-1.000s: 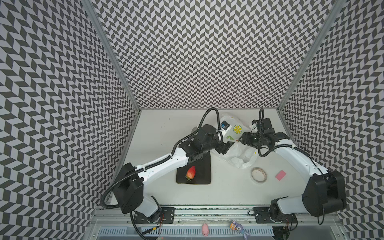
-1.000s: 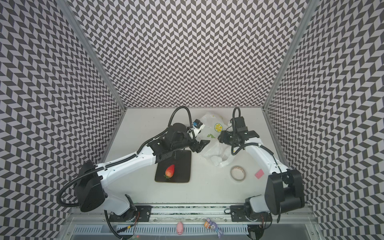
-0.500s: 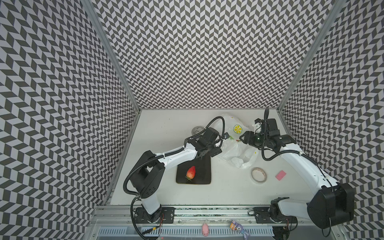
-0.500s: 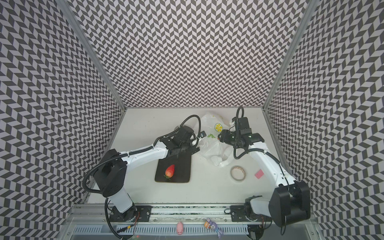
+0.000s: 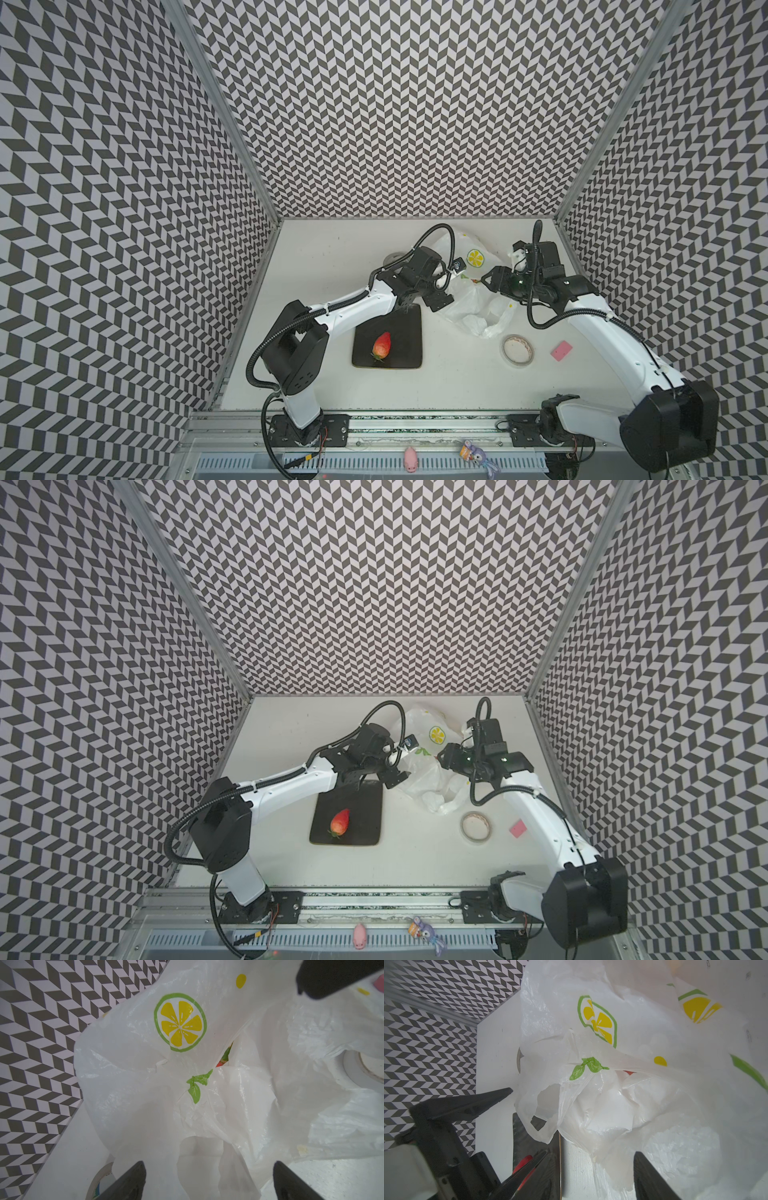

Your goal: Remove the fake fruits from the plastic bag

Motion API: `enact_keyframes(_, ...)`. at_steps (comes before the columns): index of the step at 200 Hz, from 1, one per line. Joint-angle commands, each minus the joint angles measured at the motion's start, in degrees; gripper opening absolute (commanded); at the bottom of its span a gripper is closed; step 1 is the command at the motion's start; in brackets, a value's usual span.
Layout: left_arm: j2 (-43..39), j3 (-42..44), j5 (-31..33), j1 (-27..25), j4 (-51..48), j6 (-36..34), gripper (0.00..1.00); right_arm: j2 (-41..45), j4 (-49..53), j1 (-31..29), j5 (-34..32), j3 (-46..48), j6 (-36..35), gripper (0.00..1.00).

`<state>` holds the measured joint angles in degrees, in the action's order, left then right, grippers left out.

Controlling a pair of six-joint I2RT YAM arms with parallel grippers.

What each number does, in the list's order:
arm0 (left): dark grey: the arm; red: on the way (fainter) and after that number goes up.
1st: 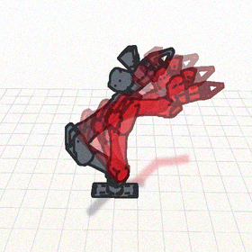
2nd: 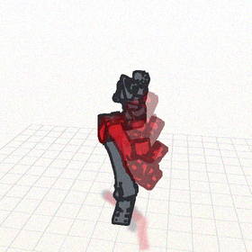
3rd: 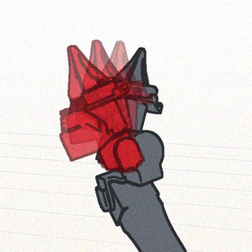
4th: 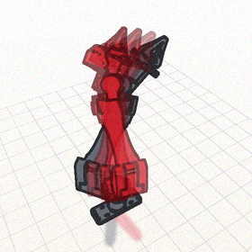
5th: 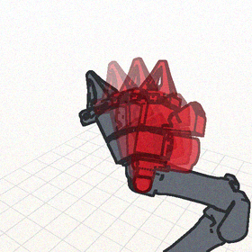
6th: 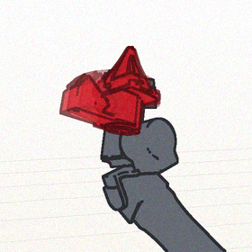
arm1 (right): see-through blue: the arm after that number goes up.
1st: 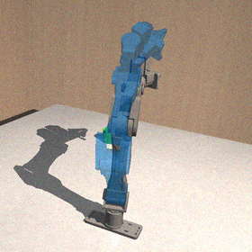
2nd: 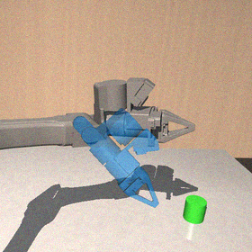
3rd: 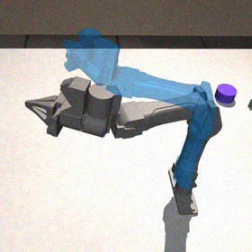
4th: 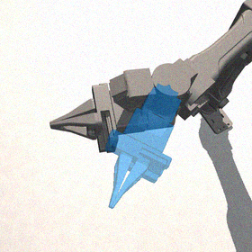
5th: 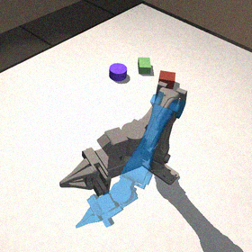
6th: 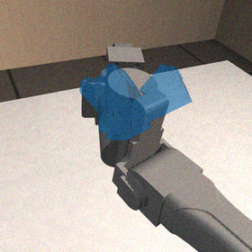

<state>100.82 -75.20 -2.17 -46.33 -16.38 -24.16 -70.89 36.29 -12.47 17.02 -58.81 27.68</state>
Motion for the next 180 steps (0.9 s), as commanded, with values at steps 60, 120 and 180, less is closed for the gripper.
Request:
enact_keyframes(60, 7.9, -3.3, 13.2, -1.1, 0.2, -3.1, 0.82, 3.1, -0.7, 0.1, 0.2, 1.8, 1.3, 0.59)
enact_keyframes(120, 4.0, -5.1, 16.7, -0.9, 4.9, -1.2, 0.00, 4.6, -0.6, -3.8, -3.1, -0.5, -7.2, 0.54)
enact_keyframes(180, -4.8, -8.9, -2.9, 1.5, 6.5, 16.7, 0.00, 3.4, -13.4, -12.7, -11.6, 4.6, -18.9, 0.48)
